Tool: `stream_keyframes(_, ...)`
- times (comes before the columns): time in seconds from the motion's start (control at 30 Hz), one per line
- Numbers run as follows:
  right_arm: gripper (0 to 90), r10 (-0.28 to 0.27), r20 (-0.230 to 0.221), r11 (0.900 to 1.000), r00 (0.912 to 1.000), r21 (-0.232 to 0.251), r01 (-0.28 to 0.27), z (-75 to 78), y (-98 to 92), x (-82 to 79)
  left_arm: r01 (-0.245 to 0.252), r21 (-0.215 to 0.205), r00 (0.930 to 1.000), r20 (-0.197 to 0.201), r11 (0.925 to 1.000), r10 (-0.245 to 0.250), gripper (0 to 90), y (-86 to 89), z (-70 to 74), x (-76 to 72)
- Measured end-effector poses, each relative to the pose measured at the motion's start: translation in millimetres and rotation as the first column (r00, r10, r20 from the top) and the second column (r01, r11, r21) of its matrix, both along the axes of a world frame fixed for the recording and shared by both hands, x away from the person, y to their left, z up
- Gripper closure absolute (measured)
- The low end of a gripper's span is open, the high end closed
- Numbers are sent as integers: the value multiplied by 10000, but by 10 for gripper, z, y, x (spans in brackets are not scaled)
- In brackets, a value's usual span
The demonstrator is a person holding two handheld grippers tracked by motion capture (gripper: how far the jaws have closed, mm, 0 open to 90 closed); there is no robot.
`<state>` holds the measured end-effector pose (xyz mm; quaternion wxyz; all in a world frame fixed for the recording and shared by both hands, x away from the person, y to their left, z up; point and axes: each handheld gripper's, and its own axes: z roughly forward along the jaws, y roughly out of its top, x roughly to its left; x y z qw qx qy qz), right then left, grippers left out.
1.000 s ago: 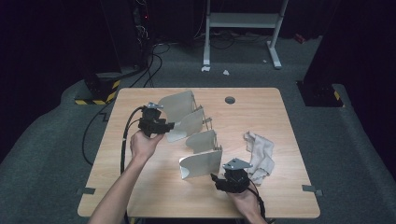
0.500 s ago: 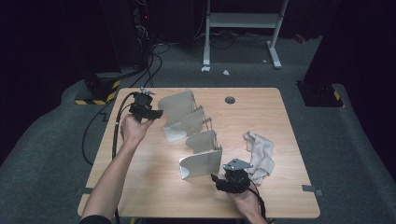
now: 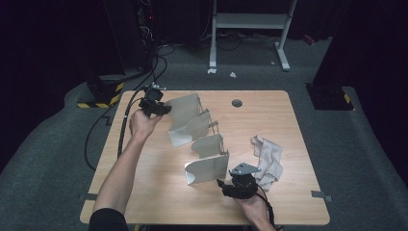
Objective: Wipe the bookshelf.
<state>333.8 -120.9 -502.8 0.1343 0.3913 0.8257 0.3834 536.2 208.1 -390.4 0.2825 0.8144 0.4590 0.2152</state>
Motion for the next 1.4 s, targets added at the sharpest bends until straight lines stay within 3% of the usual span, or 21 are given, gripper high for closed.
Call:
stream_keyframes(0.03,393,-38,-38,10000,10000,14,38,2,0,0,65,230,10000,56,9997,-66,673,-9,-3,-1)
stream_keyframes(0.1,392,-46,-43,10000,10000,14,46,1,-2,6,134,103,9999,20,9999,-134,720,10,10,-6)
stream_keyframes(0.3,391,-26,-105,10000,9999,82,27,-14,22,27,720,398,9974,-76,9966,-718,776,-5,28,-62)
stream_keyframes(0.63,392,-113,-19,9998,9999,190,113,40,36,41,1593,-152,9871,-157,9871,-1595,865,-30,25,-271)
stream_keyframes(0.93,392,-332,85,9988,9994,369,329,79,4,85,1421,-757,9891,-269,9869,-1445,895,66,7,-525)
stream_keyframes(1.2,380,-384,29,9986,9993,379,382,72,19,87,900,-733,9947,-423,9932,-933,895,93,21,-708)
stream_keyframes(1.4,317,-502,-9,9970,9987,592,502,93,75,56,704,-767,9957,-552,9946,-747,895,100,26,-786)
